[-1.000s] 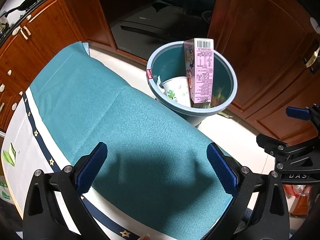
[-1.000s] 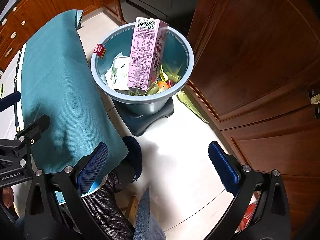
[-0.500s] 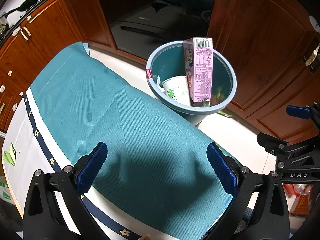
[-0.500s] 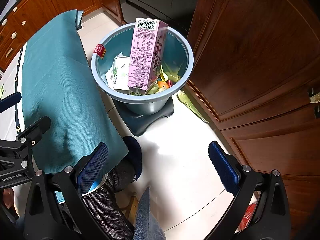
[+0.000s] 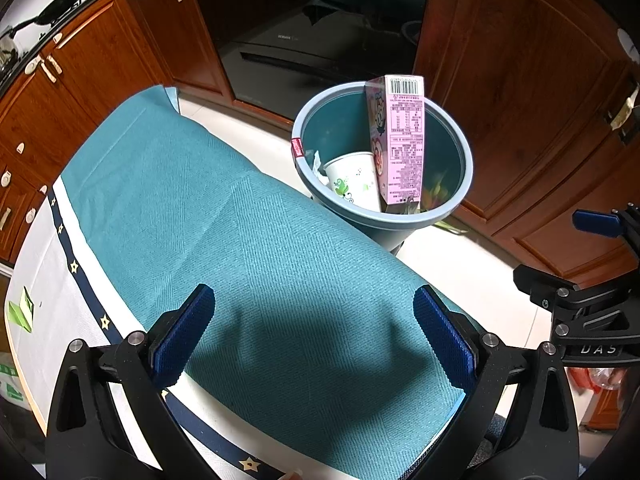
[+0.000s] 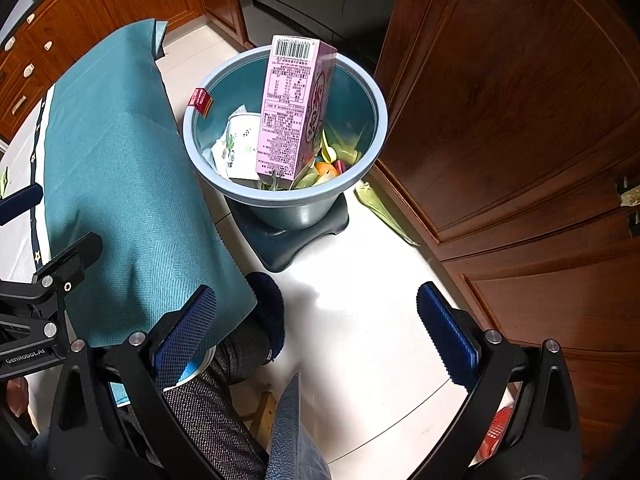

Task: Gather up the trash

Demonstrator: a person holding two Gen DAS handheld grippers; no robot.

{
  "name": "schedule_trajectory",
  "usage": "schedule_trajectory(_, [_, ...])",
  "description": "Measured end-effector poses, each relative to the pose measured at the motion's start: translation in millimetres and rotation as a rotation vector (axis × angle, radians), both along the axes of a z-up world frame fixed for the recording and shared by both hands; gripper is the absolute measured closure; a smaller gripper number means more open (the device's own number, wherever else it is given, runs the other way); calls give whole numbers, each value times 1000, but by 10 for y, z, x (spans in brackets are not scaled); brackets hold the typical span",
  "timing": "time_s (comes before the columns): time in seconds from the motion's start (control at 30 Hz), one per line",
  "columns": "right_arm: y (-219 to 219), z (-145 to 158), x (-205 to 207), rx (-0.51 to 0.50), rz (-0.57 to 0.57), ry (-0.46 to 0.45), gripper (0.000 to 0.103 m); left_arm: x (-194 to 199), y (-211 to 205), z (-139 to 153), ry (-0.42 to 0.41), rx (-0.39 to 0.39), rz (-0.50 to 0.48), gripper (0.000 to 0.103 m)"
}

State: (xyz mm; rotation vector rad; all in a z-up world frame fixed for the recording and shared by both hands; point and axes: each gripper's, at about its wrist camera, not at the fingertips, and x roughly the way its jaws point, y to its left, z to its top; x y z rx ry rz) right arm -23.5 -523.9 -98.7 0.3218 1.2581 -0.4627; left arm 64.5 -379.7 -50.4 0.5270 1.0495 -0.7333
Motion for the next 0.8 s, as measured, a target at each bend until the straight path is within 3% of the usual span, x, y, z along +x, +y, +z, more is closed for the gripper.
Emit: schedule_trajectory(0.8, [3,2,-2,-2,2,-1,7,-31,47,50,0,-35,-16,4])
